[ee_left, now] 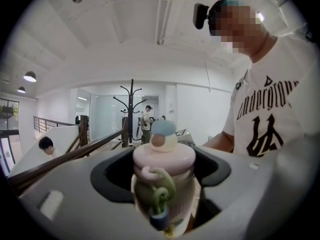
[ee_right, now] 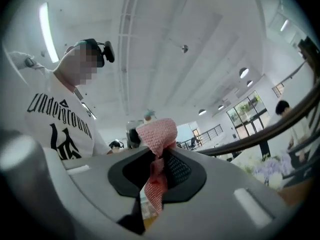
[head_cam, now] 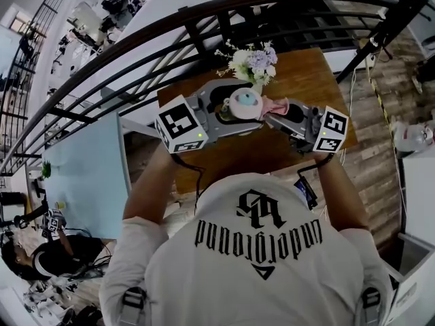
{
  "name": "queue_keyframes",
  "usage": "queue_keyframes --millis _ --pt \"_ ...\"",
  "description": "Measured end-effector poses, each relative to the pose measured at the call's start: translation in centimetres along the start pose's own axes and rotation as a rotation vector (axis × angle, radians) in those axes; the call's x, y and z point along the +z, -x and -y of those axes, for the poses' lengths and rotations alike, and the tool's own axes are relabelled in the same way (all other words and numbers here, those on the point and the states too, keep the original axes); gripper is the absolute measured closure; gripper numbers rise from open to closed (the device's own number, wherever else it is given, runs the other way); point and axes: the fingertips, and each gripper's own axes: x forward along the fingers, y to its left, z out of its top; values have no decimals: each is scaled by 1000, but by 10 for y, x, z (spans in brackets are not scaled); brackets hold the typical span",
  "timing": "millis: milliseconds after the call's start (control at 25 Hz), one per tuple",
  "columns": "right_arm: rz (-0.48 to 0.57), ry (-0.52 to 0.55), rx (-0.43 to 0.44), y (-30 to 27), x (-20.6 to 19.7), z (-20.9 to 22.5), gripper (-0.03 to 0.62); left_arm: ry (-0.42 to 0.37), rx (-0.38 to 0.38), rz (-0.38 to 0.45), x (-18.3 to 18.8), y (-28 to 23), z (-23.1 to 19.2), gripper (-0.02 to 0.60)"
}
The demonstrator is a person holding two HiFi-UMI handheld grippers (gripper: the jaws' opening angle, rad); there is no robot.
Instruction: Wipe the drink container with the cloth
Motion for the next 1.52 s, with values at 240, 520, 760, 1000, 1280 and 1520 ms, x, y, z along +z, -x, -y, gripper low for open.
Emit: queue_keyframes --millis 240,520,760,1000,1280,1520 --pt "62 102 28 -6 43 -21 548 21 29 39 10 -2 -8 196" --pt "-4 15 -38 9 -15 4 548 38 60 70 23 -8 -17 196" --pt "-82 -30 -94 15 -58 19 548 36 101 32 16 -13 -29 196" --pt "-58 128 -61 -3 -7 -6 548 34 147 -1 12 -18 -41 196" --pt "-81 237 -73 -22 2 -15 548 52 177 19 18 -16 -52 196" --pt "-141 128 -102 -16 -46 4 548 59 184 28 22 -7 -57 195"
